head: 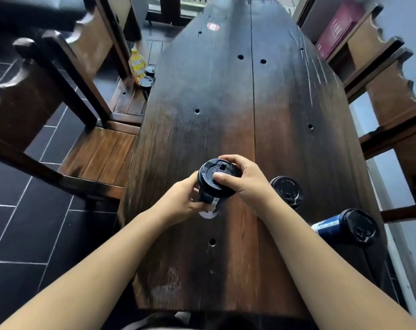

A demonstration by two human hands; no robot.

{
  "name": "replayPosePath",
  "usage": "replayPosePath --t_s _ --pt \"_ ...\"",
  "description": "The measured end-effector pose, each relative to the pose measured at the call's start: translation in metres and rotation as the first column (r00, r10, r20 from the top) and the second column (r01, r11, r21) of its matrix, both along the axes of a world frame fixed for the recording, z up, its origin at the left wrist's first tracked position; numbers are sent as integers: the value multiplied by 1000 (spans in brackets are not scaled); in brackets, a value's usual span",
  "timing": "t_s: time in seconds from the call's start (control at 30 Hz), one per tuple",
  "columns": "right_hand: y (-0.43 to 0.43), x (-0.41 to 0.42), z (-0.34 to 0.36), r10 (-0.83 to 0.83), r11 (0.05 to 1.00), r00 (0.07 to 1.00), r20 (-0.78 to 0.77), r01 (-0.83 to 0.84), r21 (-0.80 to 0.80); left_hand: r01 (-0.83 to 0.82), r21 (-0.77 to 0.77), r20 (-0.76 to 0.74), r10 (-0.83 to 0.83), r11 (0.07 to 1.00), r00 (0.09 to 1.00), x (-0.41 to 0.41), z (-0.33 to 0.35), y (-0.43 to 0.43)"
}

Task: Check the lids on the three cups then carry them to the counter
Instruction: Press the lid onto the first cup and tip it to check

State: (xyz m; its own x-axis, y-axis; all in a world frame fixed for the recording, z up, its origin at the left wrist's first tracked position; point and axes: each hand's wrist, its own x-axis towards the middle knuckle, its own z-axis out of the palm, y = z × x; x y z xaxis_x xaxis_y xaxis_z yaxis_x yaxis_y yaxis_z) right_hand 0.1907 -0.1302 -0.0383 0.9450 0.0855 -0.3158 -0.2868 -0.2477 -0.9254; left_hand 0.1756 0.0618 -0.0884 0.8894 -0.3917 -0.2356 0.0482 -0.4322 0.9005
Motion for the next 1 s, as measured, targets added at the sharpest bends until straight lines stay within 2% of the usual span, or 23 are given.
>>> replayPosePath --t_s 0.3,0.4,0.53,0.63,0.7,0.87,1.0 --pt "-6 19 -50 46 990 999 23 -42 -135 -45 13 1 45 999 999 19 -56 -4" --pt "-5 30 -53 90 962 995 40 -77 -263 -29 13 -14 29 1000 999 22 -68 -6" --pt "4 40 -50 280 851 957 73 -212 -481 -15 -5 -50 15 1000 999 16 -81 -7" --pt "19 45 -50 442 677 895 59 -290 -676 -51 -43 -76 48 998 996 11 -83 -6" --pt "29 50 -48 490 574 872 14 -310 -758 -56 -49 -98 51 997 994 9 -85 -6" --pt "43 48 -56 518 445 855 -24 -293 -846 -71 11 -117 72 997 990 11 -87 -5" --pt "46 44 -62 499 444 866 19 -237 -864 -106 47 -125 111 993 986 10 -85 -7"
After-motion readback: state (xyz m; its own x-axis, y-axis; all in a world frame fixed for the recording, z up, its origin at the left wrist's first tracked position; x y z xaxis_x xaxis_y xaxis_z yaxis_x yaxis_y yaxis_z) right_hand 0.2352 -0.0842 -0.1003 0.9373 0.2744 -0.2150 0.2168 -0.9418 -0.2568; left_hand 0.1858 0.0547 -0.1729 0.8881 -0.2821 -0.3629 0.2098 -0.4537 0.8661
